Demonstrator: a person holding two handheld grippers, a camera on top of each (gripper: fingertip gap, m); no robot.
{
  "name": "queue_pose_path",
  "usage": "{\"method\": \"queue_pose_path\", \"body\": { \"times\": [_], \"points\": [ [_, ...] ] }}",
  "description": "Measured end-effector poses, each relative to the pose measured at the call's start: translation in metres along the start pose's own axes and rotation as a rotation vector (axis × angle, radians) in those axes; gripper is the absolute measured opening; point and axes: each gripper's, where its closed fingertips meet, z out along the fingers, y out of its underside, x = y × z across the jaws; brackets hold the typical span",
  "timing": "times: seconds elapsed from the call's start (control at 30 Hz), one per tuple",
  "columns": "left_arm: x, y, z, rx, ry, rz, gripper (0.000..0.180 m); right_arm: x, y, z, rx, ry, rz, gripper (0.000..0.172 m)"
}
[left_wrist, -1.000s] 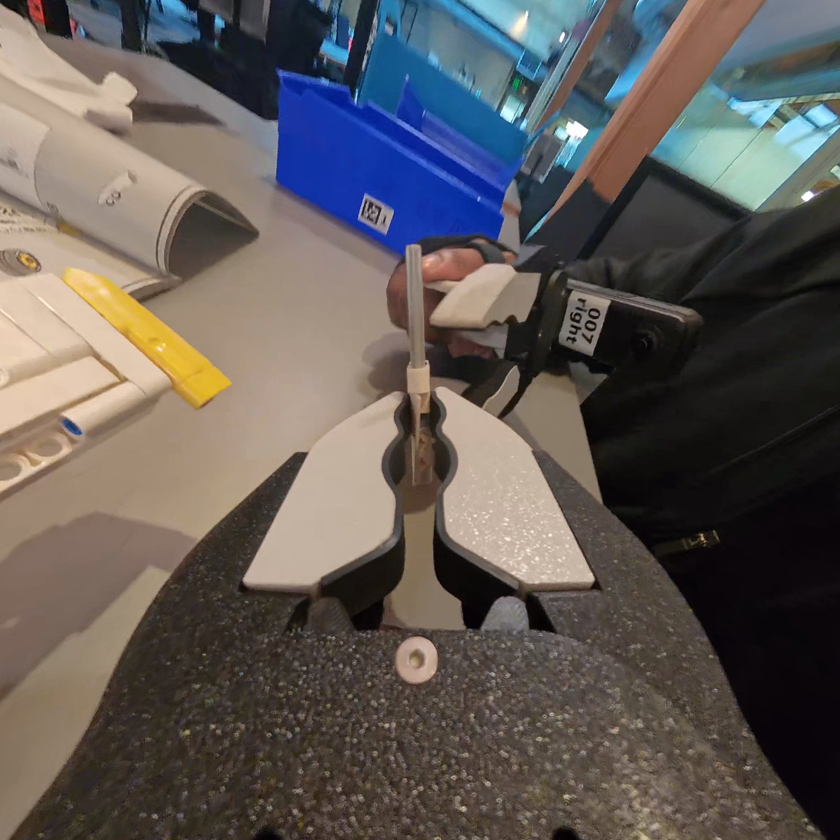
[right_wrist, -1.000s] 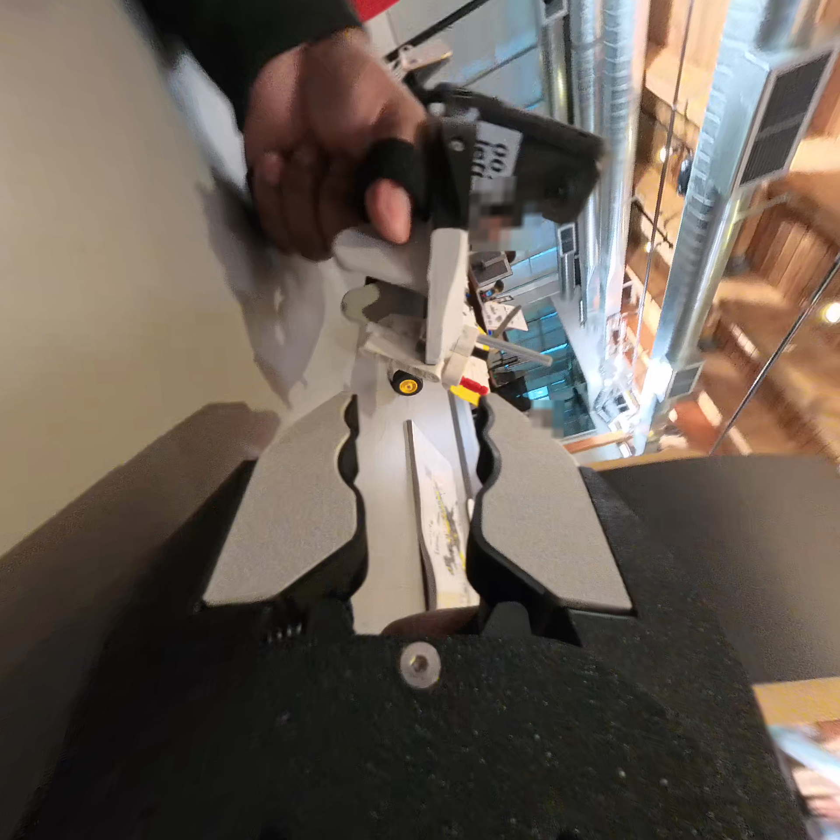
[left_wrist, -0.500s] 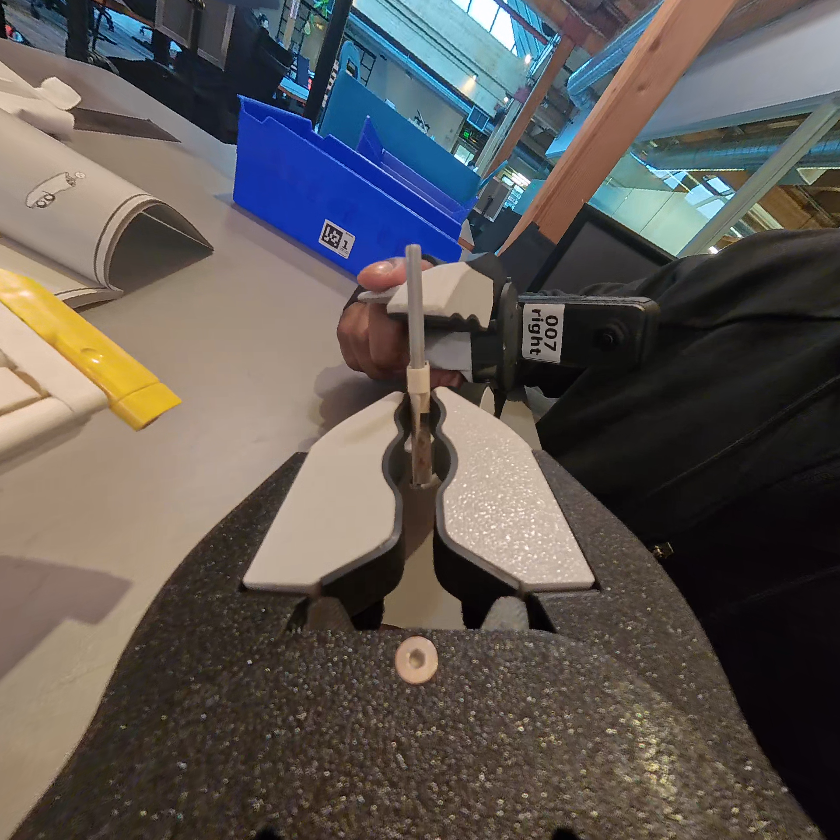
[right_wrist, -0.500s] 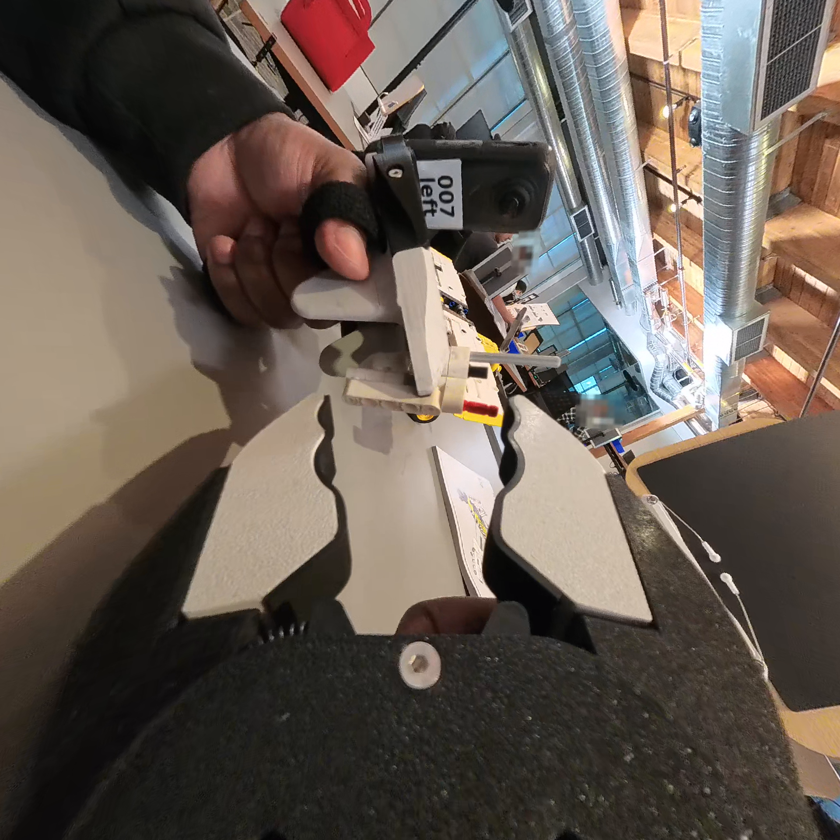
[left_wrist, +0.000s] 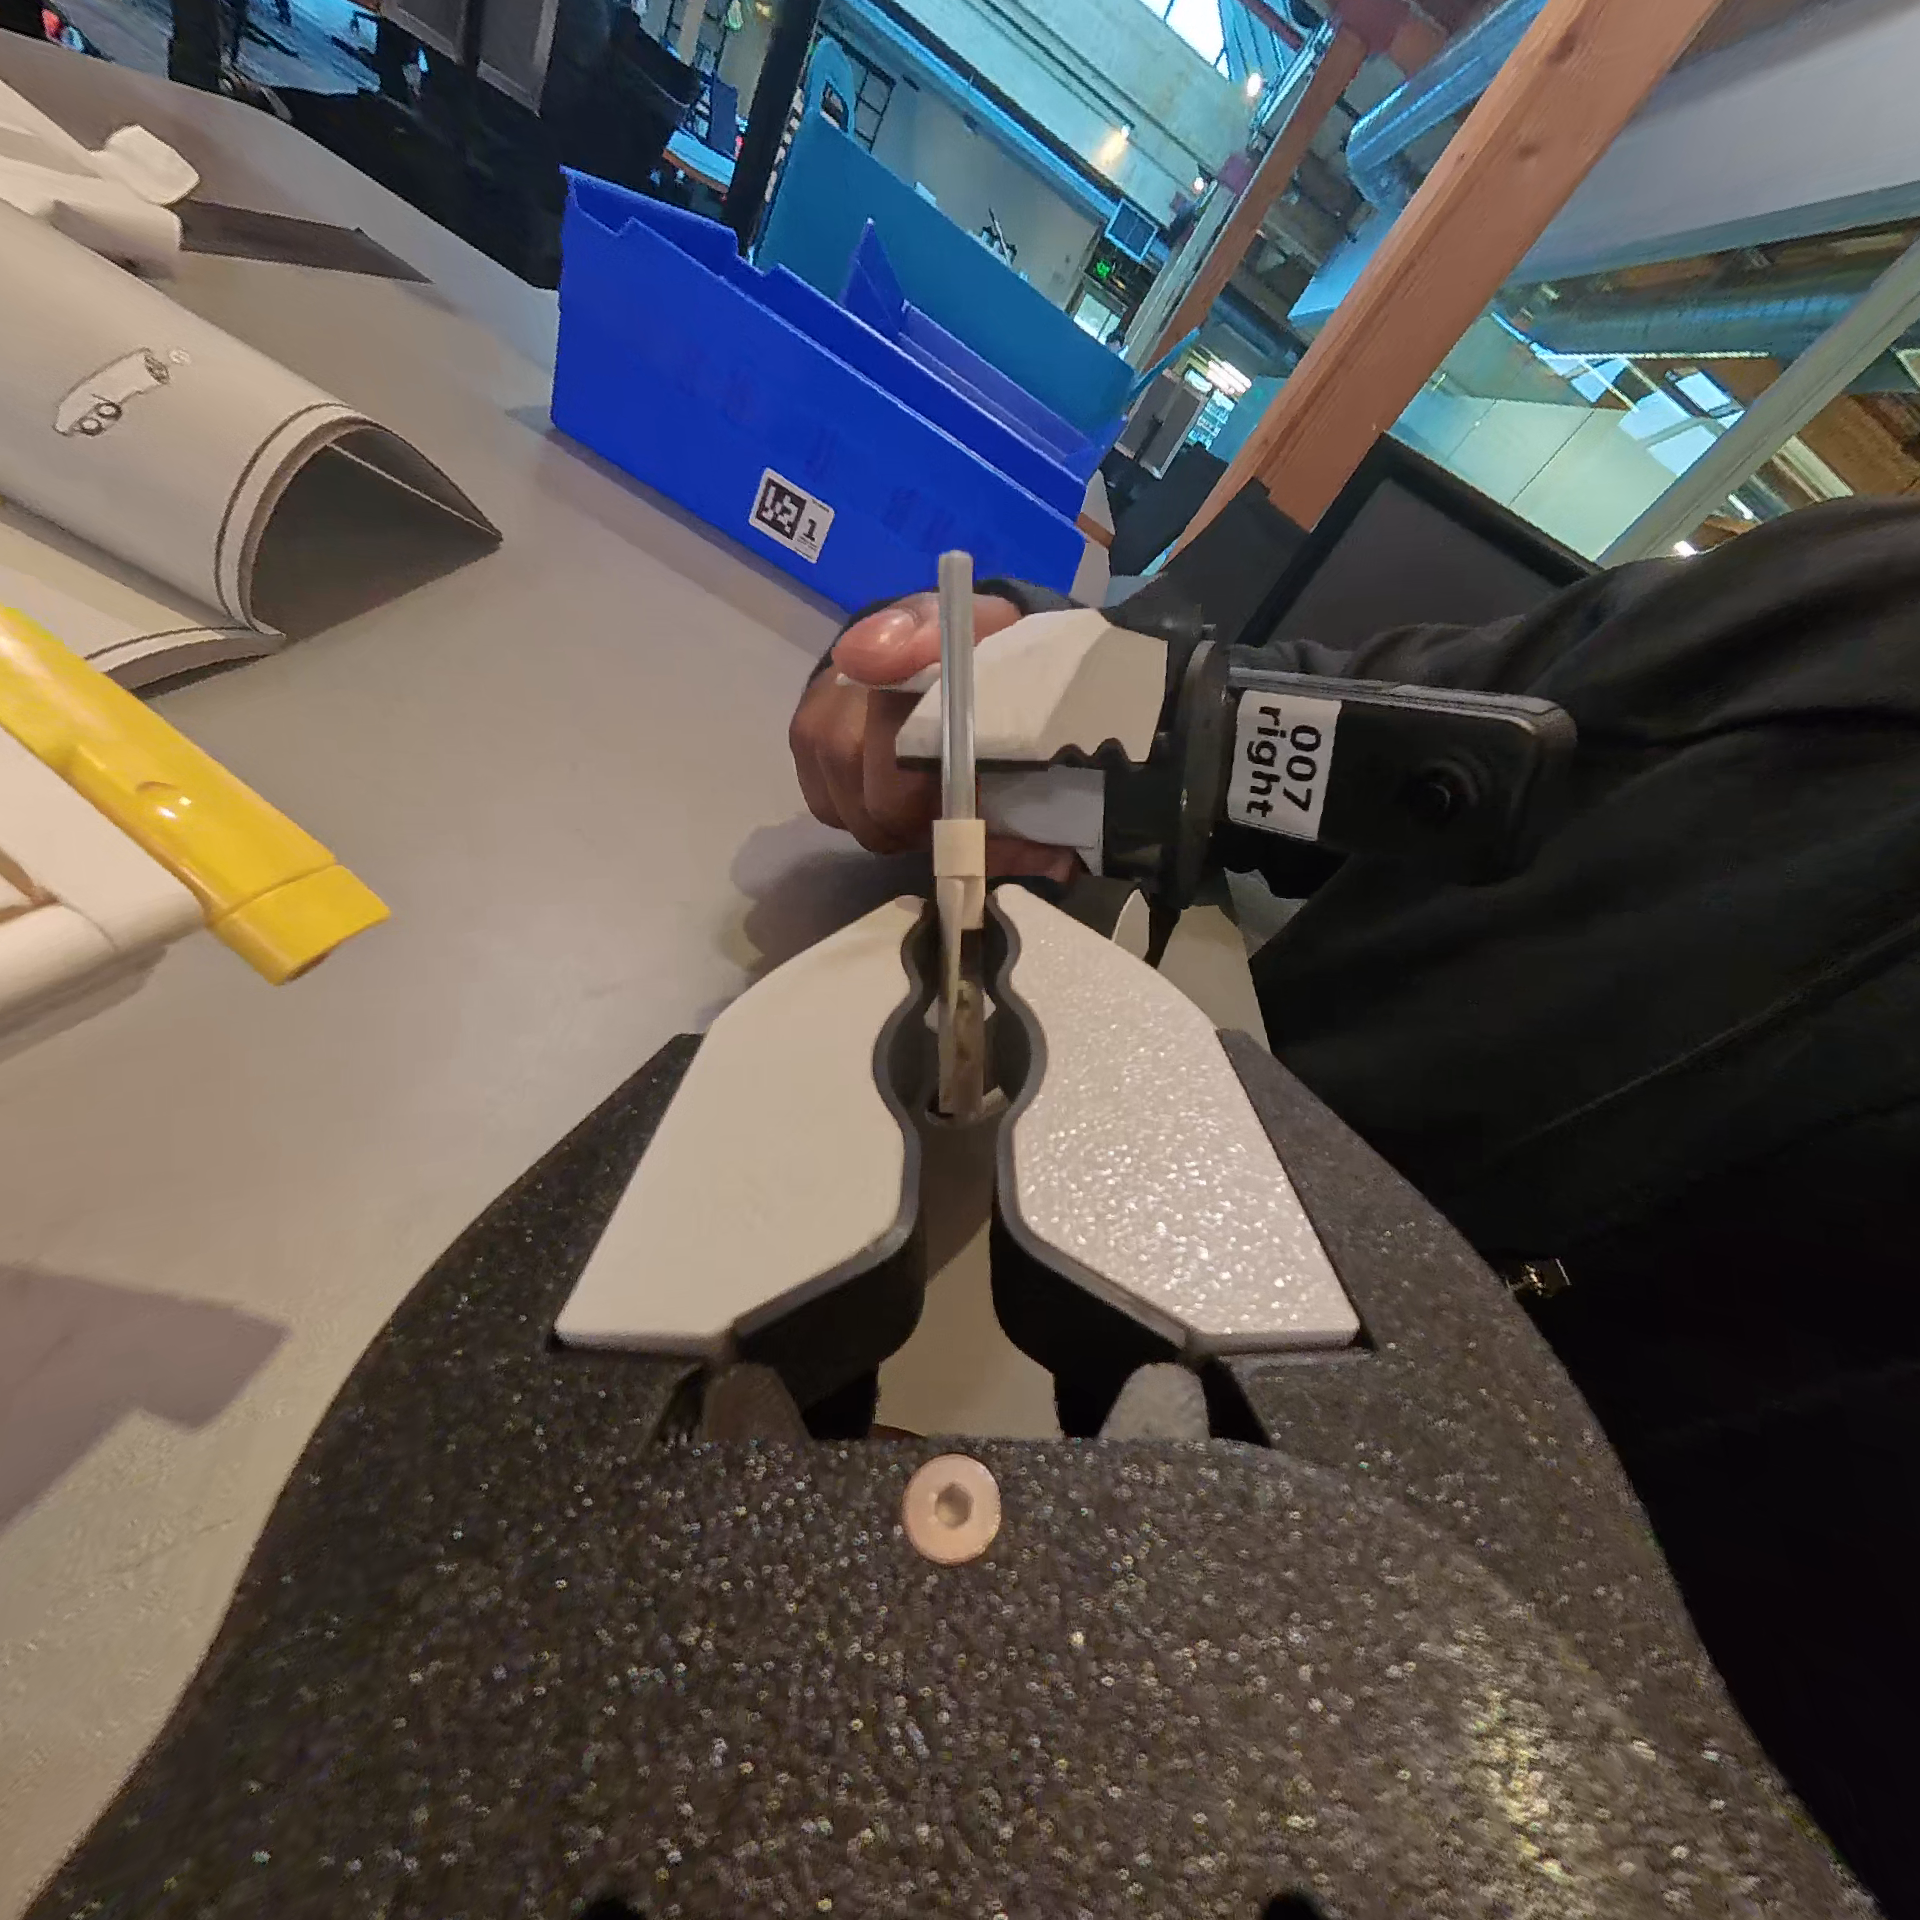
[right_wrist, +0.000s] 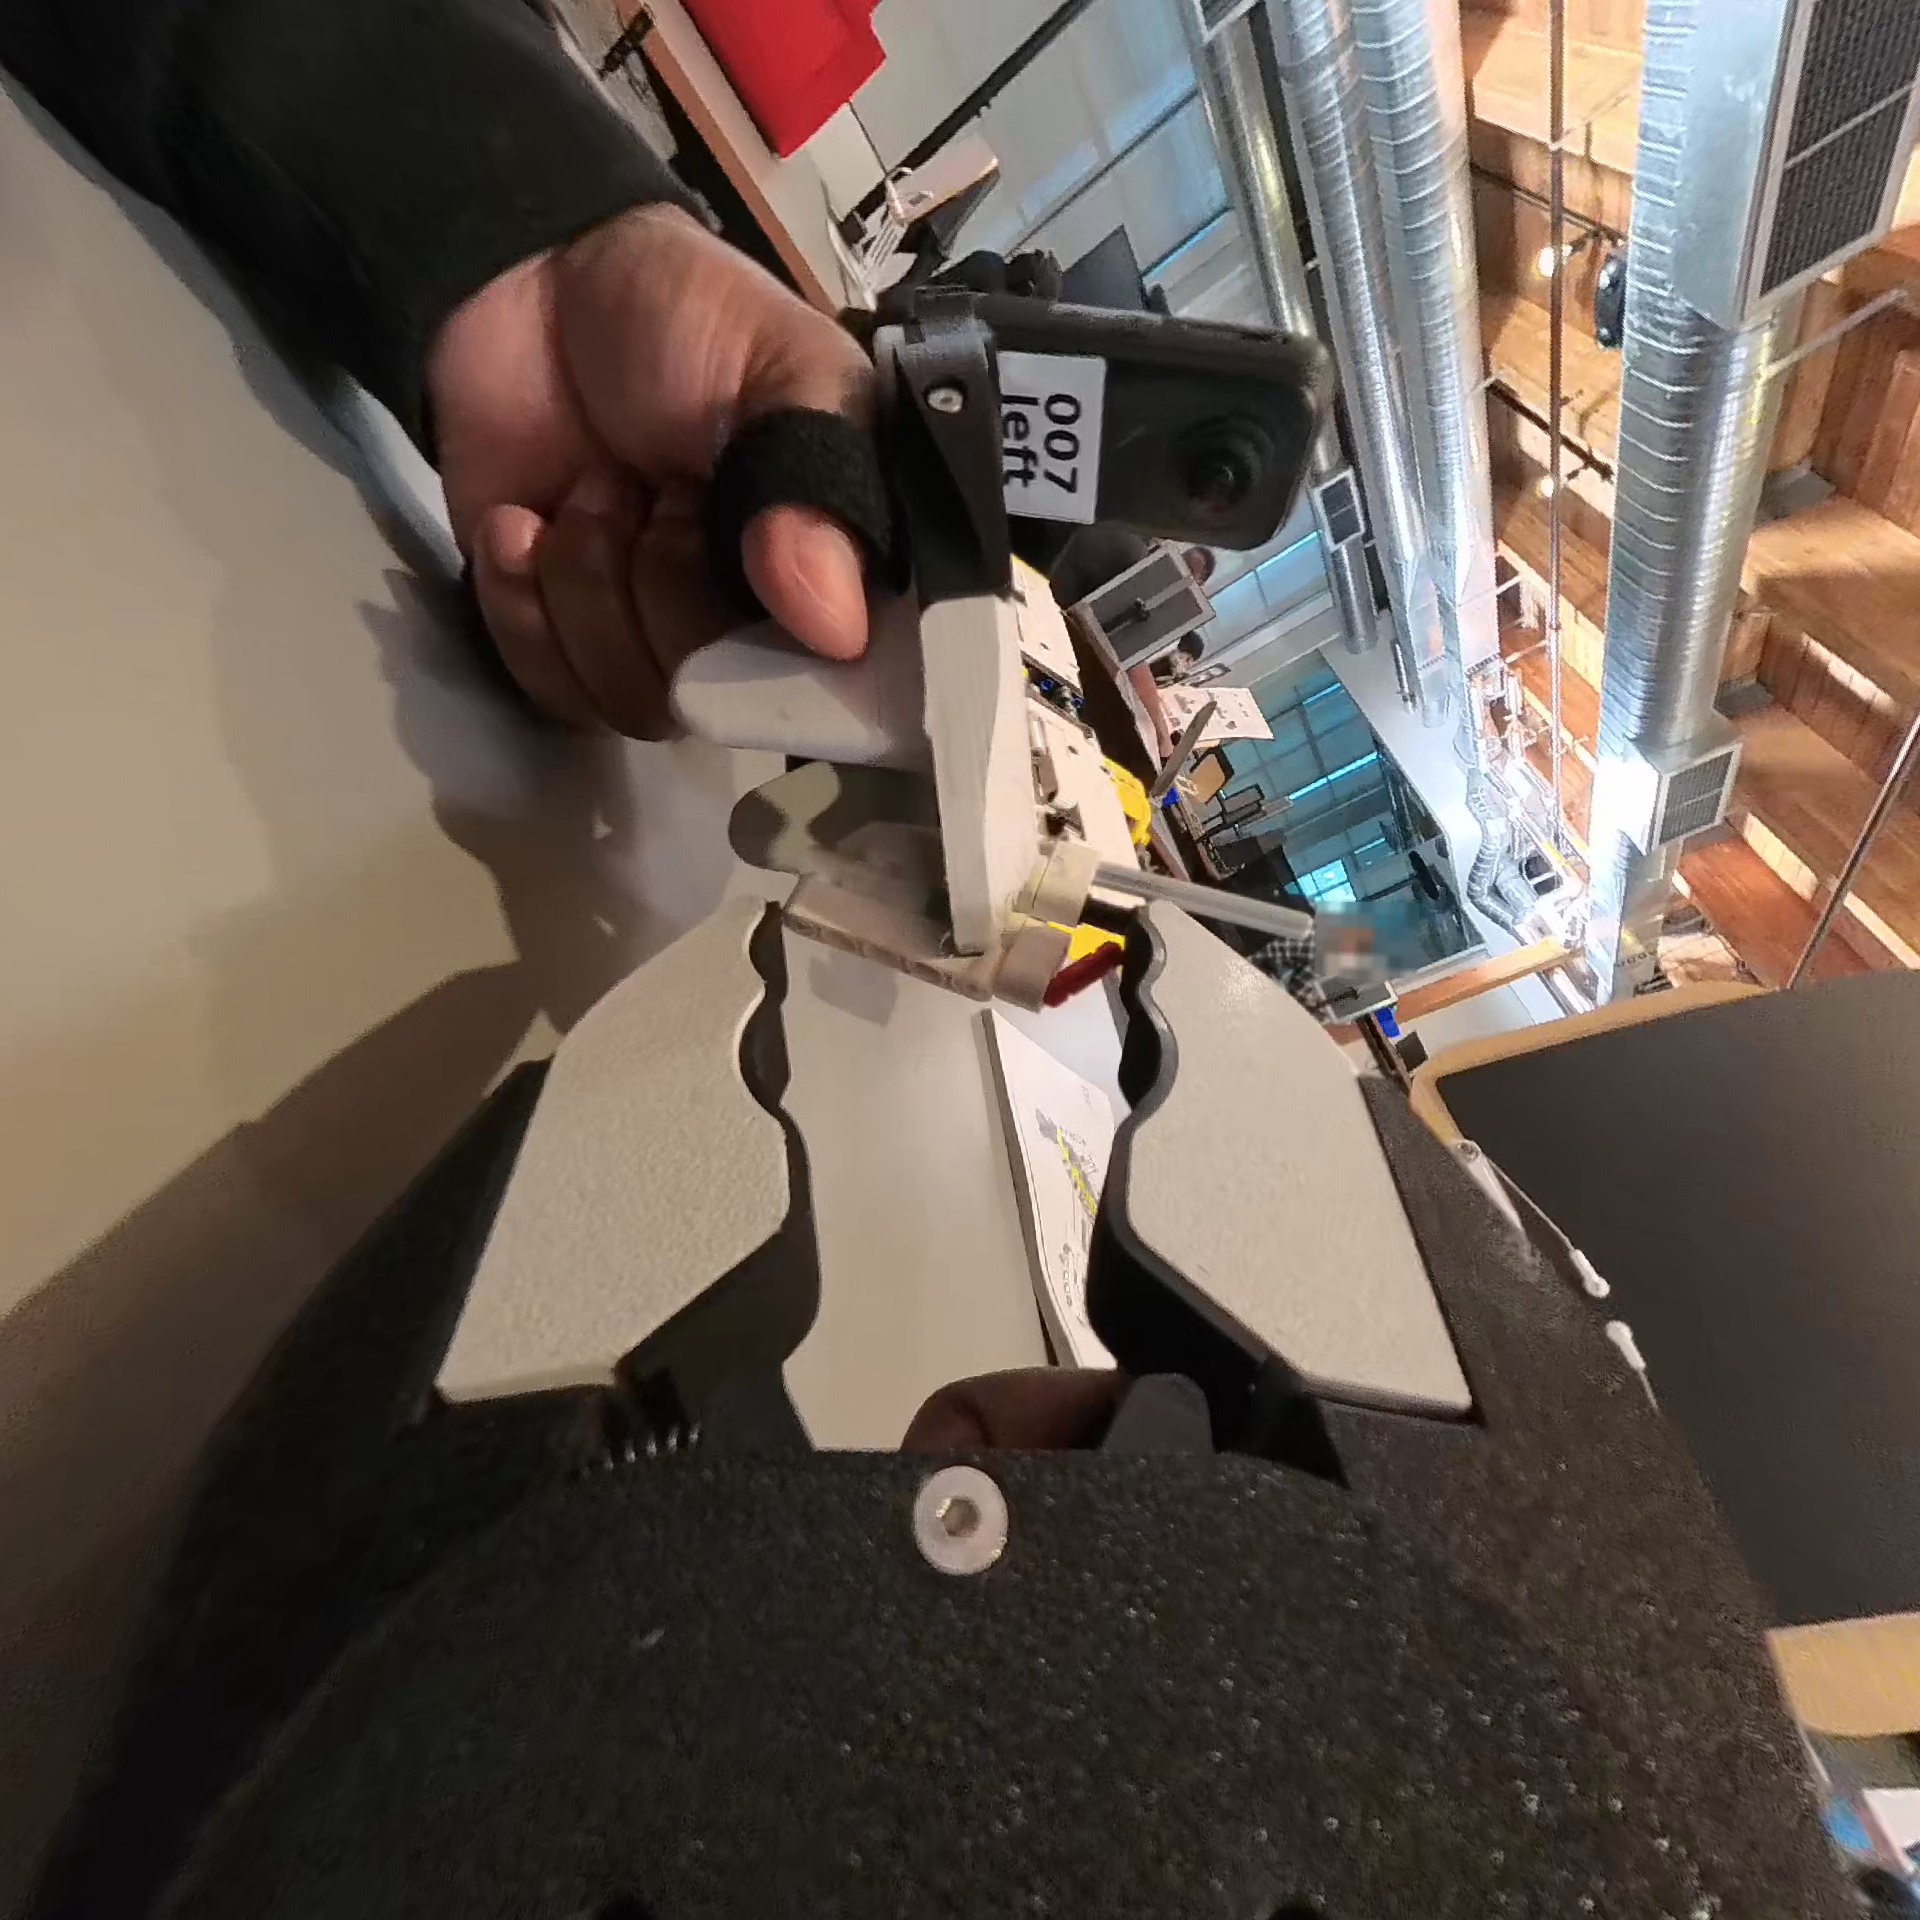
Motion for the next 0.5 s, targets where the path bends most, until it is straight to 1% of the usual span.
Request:
{"method": "queue_pose_path", "body": {
  "times": [0.13,0.3,0.5],
  "points": [
    [0.000,-0.002,-0.001,0.016,0.003,-0.003,0.007,0.002,-0.001,0.001,0.001,0.029,0.004,0.063],
    [0.002,-0.012,-0.005,0.092,0.037,-0.047,0.007,0.011,-0.004,0.000,0.015,0.071,0.052,0.061],
    [0.002,-0.013,-0.006,0.101,0.036,-0.043,0.007,0.012,-0.004,-0.001,0.018,0.076,0.055,0.060]
  ]
}}
